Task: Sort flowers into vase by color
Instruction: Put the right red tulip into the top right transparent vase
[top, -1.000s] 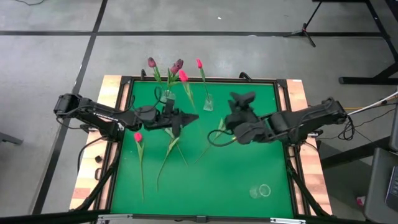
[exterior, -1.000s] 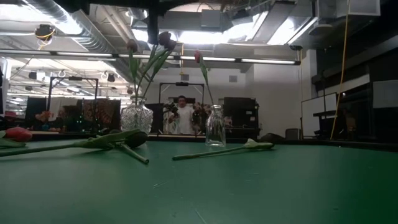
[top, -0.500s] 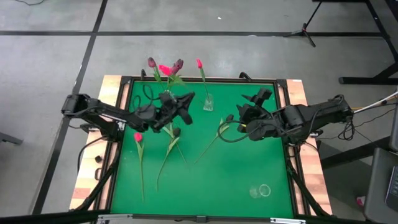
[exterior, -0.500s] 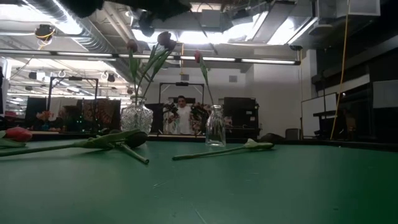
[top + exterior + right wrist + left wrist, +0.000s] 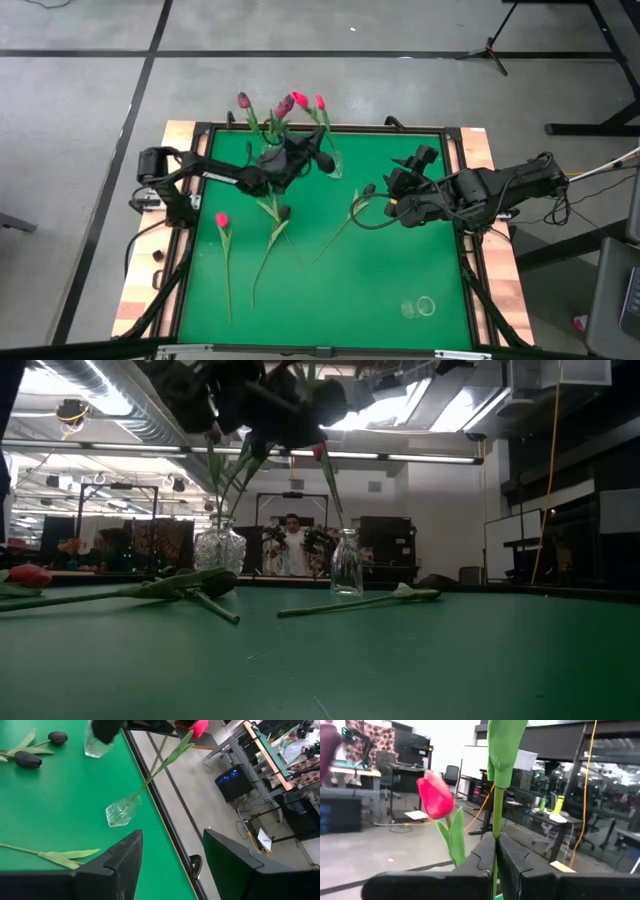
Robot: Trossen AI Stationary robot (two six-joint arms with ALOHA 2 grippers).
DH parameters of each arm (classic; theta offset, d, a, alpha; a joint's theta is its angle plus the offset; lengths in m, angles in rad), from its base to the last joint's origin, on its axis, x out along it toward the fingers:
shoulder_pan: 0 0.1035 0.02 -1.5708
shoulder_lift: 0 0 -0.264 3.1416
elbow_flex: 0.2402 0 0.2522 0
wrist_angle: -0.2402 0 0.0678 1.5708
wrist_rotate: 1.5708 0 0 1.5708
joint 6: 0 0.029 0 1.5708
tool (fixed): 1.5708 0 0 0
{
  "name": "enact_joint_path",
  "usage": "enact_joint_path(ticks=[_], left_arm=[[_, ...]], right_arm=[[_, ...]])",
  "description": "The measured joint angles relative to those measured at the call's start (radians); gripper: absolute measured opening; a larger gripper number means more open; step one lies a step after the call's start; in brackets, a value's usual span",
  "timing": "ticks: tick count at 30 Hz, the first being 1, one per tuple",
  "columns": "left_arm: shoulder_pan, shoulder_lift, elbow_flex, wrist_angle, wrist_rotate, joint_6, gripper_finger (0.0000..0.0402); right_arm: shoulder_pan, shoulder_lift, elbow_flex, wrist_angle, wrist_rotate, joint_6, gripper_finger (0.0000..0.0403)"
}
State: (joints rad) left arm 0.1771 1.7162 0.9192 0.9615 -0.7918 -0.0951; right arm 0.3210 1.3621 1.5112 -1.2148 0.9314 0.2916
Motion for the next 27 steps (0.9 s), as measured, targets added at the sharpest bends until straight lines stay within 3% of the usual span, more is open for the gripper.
enact_joint_path(ticks=[5, 13, 27], left_arm=[[0.028, 0.021, 0.000, 0.000, 0.105, -0.058, 0.0003], [-0.030, 0.030, 0.000, -0.012, 0.100, 0.033, 0.0003], [-0.026, 0.029, 0.001, -0.110, 0.088, 0.023, 0.0003]], right_arm=[[0.000, 0.000, 0.000, -0.015, 0.000, 0.000, 0.0209], [0.000, 0.000, 0.000, -0.018, 0.000, 0.000, 0.0209], [0.000, 0.001, 0.000, -0.014, -0.009, 0.026, 0.0209]])
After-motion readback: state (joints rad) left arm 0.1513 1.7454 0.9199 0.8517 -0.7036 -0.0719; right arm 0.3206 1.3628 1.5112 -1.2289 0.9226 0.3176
